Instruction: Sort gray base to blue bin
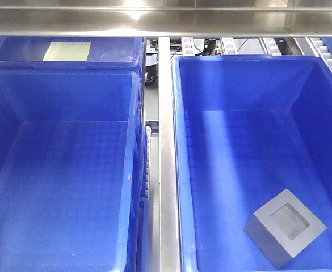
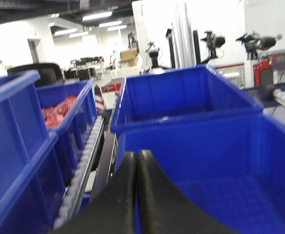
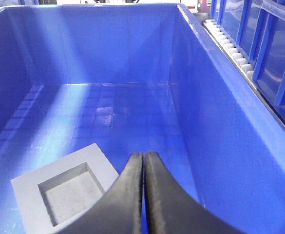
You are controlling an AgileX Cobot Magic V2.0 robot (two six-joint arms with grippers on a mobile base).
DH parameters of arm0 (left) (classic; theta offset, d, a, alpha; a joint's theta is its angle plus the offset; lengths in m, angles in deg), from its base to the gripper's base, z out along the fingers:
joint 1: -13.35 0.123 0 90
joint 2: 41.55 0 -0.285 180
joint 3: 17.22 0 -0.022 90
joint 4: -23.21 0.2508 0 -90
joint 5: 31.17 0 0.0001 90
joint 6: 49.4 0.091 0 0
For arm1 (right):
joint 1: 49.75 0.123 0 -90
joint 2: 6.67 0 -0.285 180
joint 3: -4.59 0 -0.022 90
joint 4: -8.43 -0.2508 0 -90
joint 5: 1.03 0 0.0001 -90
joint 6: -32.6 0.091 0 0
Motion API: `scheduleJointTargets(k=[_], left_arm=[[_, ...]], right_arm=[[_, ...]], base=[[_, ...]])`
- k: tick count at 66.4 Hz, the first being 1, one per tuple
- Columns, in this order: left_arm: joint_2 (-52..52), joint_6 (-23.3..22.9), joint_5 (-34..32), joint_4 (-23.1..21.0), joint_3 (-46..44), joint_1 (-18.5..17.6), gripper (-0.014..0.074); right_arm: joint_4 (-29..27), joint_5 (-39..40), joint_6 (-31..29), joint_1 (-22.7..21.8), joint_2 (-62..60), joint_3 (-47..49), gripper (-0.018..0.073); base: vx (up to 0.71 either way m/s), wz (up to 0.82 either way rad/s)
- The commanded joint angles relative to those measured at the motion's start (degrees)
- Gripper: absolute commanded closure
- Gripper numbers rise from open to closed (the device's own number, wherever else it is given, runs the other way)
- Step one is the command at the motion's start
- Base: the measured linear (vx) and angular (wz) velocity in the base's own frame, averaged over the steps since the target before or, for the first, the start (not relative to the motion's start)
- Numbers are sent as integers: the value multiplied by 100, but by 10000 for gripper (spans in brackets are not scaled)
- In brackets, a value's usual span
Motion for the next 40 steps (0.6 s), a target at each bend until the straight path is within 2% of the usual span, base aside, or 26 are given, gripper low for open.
scheduleJointTargets(k=[1,17,32,40], left_arm=[[-82,0,-719,5,269,14,603],[-82,0,-1441,-5,1508,14,603],[331,-5,-2534,-10,2346,14,603],[309,-5,-2515,-10,2334,14,603]], right_arm=[[26,297,-70,-15,103,-10,564],[26,297,-70,-15,103,-10,564],[26,297,-70,-15,103,-10,564],[26,297,-70,-15,103,-10,564]], base=[[0,0],[0,0],[0,0],[0,0]])
